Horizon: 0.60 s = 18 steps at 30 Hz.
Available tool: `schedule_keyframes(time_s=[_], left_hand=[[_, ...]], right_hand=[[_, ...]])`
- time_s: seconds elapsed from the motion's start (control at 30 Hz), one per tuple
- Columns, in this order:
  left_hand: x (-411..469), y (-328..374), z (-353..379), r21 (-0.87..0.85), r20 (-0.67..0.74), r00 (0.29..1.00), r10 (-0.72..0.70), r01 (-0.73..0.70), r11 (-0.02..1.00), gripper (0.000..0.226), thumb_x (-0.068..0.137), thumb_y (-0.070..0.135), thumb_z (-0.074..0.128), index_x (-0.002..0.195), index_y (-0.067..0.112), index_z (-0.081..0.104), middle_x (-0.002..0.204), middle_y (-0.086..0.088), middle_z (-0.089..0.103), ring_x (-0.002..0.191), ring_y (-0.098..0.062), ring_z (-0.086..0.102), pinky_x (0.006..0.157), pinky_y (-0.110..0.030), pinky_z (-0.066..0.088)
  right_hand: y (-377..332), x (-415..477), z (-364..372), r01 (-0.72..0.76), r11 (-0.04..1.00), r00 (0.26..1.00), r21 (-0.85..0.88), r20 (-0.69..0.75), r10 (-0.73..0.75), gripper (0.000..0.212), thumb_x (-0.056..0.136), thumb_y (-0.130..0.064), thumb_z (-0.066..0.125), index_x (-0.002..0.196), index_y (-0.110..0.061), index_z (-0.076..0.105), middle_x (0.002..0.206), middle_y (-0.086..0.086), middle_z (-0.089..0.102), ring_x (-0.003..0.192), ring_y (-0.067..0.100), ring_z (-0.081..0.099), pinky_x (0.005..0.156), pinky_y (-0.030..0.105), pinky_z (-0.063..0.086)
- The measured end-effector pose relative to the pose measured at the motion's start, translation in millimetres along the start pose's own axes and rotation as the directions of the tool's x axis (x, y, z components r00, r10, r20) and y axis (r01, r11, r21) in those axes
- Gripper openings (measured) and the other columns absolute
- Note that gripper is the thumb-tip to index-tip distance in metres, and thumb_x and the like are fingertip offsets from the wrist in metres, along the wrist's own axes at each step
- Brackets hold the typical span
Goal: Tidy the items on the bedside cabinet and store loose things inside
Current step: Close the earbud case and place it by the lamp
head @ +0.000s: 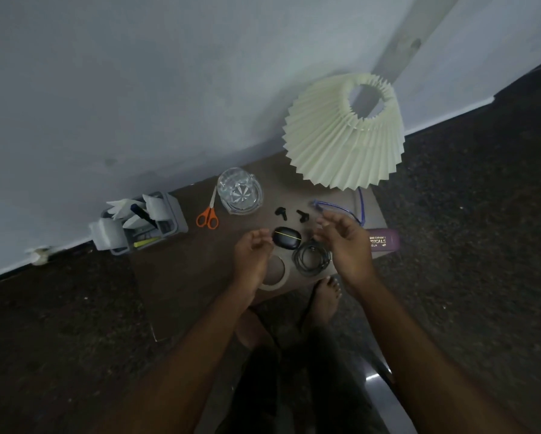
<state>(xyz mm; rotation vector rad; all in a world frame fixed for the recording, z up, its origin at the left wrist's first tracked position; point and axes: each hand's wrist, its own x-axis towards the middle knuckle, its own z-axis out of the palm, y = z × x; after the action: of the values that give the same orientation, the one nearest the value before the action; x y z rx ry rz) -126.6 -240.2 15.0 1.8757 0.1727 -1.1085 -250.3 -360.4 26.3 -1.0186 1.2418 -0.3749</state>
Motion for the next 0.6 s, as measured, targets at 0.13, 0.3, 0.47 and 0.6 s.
schedule_keyframes(time_s=[0.13, 0.3, 0.47, 0.6], left_hand=[[8, -8, -1, 0.216, -0.005, 0.994, 0.112, -0.108, 0.970, 0.032, 0.089, -0.011, 0.056, 0.120, -0.004, 0.062, 0.100, -0.013, 0.066, 0.088, -0.019, 0.064, 0.082, -0.026, 0.052], [23, -15, 2, 0.330, 0.011, 0.988, 0.151, -0.147, 0.933, 0.035, 0.084, -0.007, 0.061, 0.118, 0.004, 0.065, 0.104, -0.009, 0.070, 0.089, -0.018, 0.064, 0.085, -0.033, 0.054], [36, -14, 10, 0.426, 0.078, 0.980, 0.183, -0.199, 0.882, 0.040, 0.079, 0.001, 0.069, 0.116, 0.013, 0.066, 0.101, 0.002, 0.069, 0.099, -0.021, 0.069, 0.089, -0.039, 0.057], [44, -13, 17, 0.464, 0.125, 0.964, 0.235, -0.266, 0.845, 0.036, 0.075, 0.005, 0.070, 0.110, 0.013, 0.069, 0.104, -0.005, 0.073, 0.097, -0.024, 0.070, 0.087, -0.043, 0.057]], right_hand=[[17, 6, -2, 0.139, 0.893, 0.989, -0.428, 0.098, -0.107, 0.023, 0.092, -0.006, 0.065, 0.113, -0.017, 0.065, 0.110, -0.001, 0.070, 0.101, 0.014, 0.068, 0.091, 0.037, 0.058], [30, 13, 10, 0.425, 0.576, 0.902, -0.698, 0.378, -0.208, 0.039, 0.085, -0.012, 0.071, 0.122, -0.016, 0.065, 0.115, 0.003, 0.066, 0.106, 0.015, 0.061, 0.093, 0.034, 0.053], [34, 25, 23, 0.488, 0.435, 0.869, -0.756, 0.468, -0.162, 0.046, 0.082, -0.017, 0.072, 0.126, -0.013, 0.061, 0.121, 0.008, 0.062, 0.114, 0.023, 0.057, 0.094, 0.038, 0.049], [35, 32, 31, 0.533, 0.332, 0.844, -0.779, 0.516, -0.143, 0.043, 0.084, -0.014, 0.070, 0.126, -0.012, 0.060, 0.125, 0.010, 0.059, 0.114, 0.027, 0.056, 0.094, 0.040, 0.050]])
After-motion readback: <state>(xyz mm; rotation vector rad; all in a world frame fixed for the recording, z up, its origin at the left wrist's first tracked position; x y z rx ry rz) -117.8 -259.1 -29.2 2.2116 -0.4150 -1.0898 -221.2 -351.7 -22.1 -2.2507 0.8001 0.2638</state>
